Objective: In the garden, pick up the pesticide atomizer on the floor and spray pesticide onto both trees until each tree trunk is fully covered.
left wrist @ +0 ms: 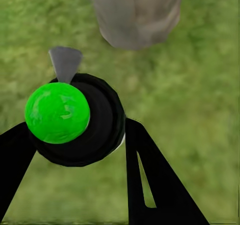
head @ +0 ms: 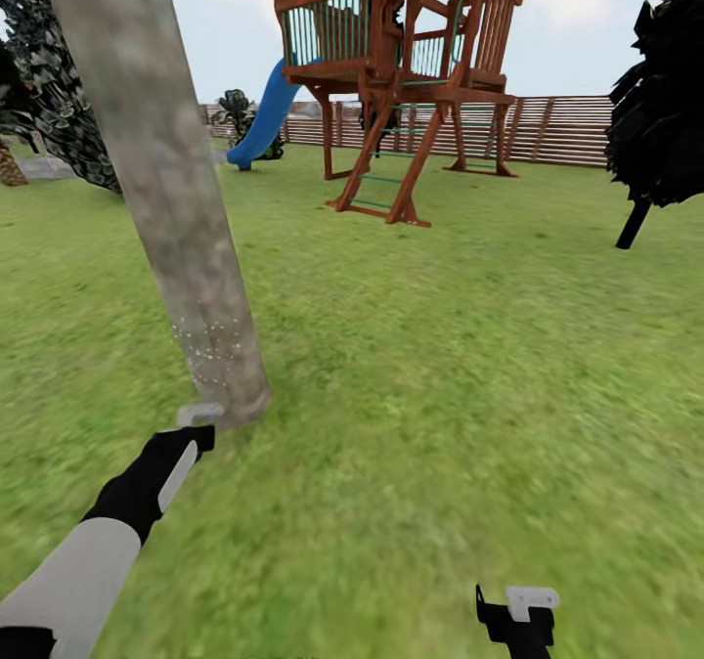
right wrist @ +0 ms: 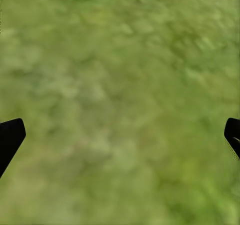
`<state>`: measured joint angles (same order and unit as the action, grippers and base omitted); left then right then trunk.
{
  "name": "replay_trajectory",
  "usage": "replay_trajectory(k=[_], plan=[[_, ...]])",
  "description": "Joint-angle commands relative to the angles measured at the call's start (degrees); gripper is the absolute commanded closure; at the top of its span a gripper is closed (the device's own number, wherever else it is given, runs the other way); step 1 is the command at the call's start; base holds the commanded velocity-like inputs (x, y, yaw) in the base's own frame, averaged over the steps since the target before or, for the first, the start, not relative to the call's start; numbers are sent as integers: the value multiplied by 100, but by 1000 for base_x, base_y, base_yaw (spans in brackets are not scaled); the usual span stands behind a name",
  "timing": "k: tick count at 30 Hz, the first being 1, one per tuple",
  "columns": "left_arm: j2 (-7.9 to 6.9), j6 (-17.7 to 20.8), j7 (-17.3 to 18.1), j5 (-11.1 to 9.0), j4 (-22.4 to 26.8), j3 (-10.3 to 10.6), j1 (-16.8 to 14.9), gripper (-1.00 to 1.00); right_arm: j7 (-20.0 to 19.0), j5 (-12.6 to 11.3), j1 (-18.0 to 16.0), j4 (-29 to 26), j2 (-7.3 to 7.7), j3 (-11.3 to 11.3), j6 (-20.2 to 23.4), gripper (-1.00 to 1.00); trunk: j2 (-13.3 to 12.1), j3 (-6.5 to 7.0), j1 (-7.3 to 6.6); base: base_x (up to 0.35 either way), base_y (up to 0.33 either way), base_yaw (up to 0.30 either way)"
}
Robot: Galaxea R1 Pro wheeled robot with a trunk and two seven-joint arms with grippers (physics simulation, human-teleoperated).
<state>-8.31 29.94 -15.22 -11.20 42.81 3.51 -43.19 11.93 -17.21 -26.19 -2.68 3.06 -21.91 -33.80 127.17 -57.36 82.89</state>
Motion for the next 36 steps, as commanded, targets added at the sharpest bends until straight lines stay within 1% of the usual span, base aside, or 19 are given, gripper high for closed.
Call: replay_trajectory(k=[1,4,16,20,24,25,26,27,28,30,32,36], plan=[[0,21,-57,-60,-10,35,-5,100,28,-28,0,-5,1,-50,-4,-100,2,-5,-1,65,-278,274],[5,21,-68,-58,-43,35,-3,100,28,-28,0,-5,1,-50,-4,-100,2,-5,-1,160,-251,239],[14,25,-90,-51,-59,39,14,100,37,-28,0,4,10,-50,-13,-100,2,-5,-1,110,-259,3],[-19,20,-95,-47,-210,28,38,100,37,-28,0,4,4,-50,-13,-100,2,-5,-1,183,-235,0],[31,20,-95,-61,-253,36,39,100,37,-28,0,4,1,-50,-13,-100,2,-5,-1,239,-196,30],[104,21,-95,-45,-255,28,39,100,37,-28,0,4,1,-50,-13,-100,2,-5,-1,244,-191,253],[73,23,-95,-43,-260,17,44,100,37,-28,0,4,1,-50,-13,-100,2,-5,-1,243,-191,265],[16,20,-95,-41,-280,-79,86,100,37,-28,0,4,1,-50,-13,-100,2,-5,-1,196,-215,273],[-11,12,-95,-39,-292,-178,141,100,37,-28,0,4,1,-50,-13,-100,2,-5,-1,91,-248,276],[-25,2,-95,-30,-298,-294,185,100,37,-28,0,4,1,-50,-13,-100,2,-5,-1,-27,-264,277],[-22,-3,-95,-22,-304,-338,199,100,37,-28,0,4,1,-50,-13,-100,2,-5,-1,-110,-268,277],[51,-6,-95,-4,-300,-355,206,100,37,-28,0,4,1,-50,-13,-100,2,-5,-1,-102,-269,275]])
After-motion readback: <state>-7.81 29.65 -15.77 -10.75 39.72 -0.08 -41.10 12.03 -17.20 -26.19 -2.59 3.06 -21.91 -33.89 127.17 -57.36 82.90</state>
